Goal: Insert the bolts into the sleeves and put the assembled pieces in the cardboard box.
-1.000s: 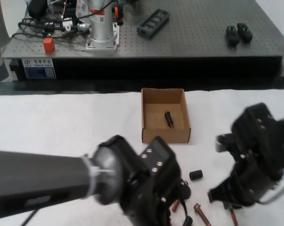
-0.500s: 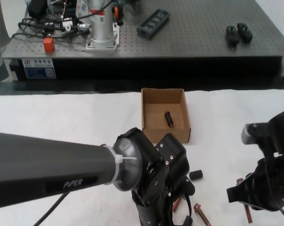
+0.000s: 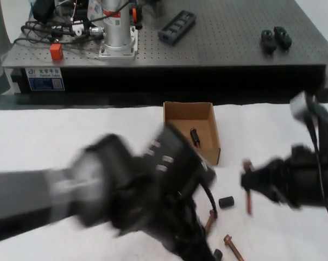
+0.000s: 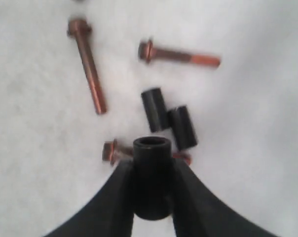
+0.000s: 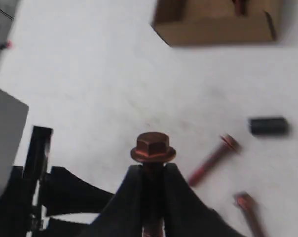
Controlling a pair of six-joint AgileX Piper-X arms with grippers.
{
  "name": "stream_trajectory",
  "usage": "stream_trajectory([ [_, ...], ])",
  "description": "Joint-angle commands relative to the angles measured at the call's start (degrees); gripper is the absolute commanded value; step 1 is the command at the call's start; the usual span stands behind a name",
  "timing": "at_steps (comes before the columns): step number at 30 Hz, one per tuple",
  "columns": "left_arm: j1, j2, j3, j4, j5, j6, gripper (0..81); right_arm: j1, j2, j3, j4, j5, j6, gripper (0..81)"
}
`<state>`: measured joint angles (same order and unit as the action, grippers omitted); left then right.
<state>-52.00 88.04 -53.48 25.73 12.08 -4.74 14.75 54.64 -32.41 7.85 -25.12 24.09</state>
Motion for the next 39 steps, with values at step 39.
stream_trajectory([
  [39, 0.65, -21.37, 15.64, -32.31, -6.09, -18.73, 0.7, 8.7, -0.93, -0.28, -7.85, 2.31, 6.88, 3.0],
])
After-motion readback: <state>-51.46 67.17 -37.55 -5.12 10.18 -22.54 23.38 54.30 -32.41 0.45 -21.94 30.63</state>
